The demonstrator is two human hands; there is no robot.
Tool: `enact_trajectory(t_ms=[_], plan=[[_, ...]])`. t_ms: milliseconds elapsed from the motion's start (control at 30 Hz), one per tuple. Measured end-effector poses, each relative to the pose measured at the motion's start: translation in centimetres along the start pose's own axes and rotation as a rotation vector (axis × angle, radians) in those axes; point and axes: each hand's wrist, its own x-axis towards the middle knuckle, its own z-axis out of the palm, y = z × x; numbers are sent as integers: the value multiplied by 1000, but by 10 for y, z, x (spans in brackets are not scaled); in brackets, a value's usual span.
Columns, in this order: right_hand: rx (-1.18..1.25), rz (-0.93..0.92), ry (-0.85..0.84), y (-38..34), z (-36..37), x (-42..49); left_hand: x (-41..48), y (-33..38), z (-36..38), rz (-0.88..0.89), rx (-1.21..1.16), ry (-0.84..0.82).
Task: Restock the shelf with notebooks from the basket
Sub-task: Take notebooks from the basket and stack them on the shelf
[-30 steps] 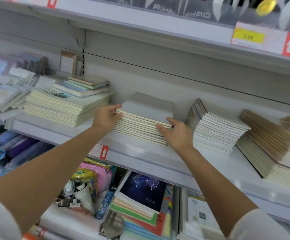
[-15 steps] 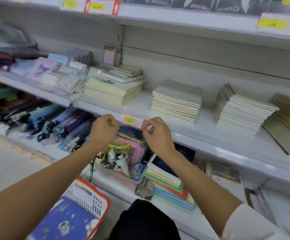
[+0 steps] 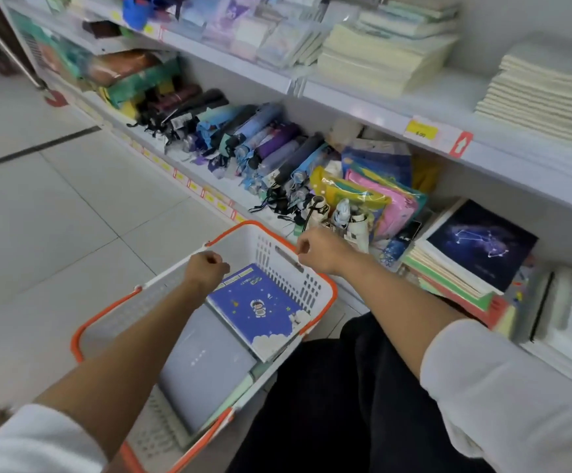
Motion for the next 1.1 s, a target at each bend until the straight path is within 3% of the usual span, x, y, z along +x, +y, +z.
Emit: enact_trajectory(t_ms=[167, 433, 600, 767, 1100], plan=[[-145, 16, -216, -8, 46, 23, 11, -80, -2, -183, -4, -57], [-85, 74, -438, -7, 150, 42, 7, -187, -22, -574, -76, -22], [65, 145, -538, 0, 197, 44, 0, -226, -32, -651, 51, -30], [64, 176, -547, 4, 224, 53, -5, -248, -33, -653, 114, -100], [7, 212, -565, 17, 249, 71, -2, -270, -22, -790, -50, 53]])
